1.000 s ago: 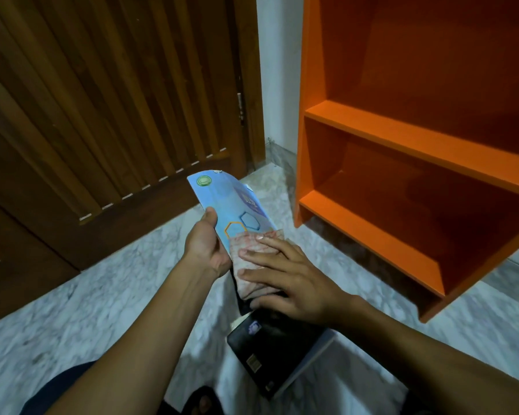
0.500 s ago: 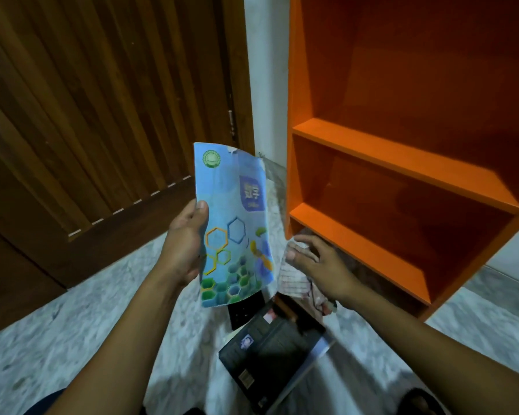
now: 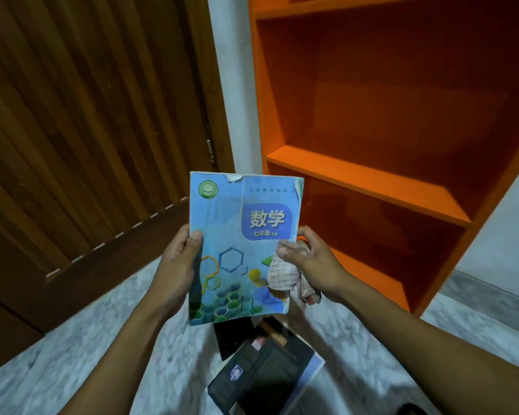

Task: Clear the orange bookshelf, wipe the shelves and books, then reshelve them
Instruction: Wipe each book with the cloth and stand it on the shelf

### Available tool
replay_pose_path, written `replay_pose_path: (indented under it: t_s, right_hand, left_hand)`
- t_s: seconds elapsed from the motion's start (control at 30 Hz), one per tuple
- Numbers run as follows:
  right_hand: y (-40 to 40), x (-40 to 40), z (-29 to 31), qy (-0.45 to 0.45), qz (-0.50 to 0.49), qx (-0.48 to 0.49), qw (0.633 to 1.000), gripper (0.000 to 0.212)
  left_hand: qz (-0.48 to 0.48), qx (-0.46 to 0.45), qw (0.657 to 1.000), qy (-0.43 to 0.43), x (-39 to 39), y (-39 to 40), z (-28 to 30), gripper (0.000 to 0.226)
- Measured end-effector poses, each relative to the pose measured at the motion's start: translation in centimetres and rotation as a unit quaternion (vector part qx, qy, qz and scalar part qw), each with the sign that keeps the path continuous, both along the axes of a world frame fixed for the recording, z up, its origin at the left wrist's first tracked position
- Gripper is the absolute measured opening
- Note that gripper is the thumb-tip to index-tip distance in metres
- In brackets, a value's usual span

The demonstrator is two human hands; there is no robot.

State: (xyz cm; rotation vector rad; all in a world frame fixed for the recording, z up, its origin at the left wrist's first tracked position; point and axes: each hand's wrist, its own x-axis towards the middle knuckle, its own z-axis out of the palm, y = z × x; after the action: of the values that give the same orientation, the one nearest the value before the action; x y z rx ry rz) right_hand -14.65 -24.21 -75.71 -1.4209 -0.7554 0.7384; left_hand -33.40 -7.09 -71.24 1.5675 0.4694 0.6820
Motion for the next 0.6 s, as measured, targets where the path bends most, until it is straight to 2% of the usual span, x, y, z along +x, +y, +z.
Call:
replay_pose_path:
  t_s: [0.07,0.17,0.23,0.4,0.53,0.6]
  right_hand:
    - [0.6,0.7,1.9,-0.036,-0.02,0.025,0.999,0.019]
    - [1.3,1.8,5.3,-0.066,-0.043,0.062,0.995,0.018]
    - [1.3,2.8,7.2,-0.083,-0.044,0.07,0.993,0.018]
    - [1.3,5.5,9.8,-0.092,-0.057,0.085,0.991,0.024]
    - [2.2,6.8,10.7,-0.106,-0.143,0.112,0.978,0.05]
    - [2.5,7.6,10.8,-0.133,-0.207,0.121,0.962,0.045]
  left_hand:
    - [-0.005,0.036,0.999,0.021,0.0,1.0,0.5,0.031]
    - [-0.048,0.092,0.988,0.117,0.3,2.4,0.7,0.047]
    - [-0.051,0.077,0.986,0.141,1.1,2.8,0.9,0.04]
    - [-0.018,0.091,0.992,0.09,4.2,3.1,2.7,0.034]
    - [0.013,0.134,0.99,0.043,8.7,4.2,5.2,0.038]
    - [0.015,0.167,0.985,0.03,11.4,5.1,6.0,0.035]
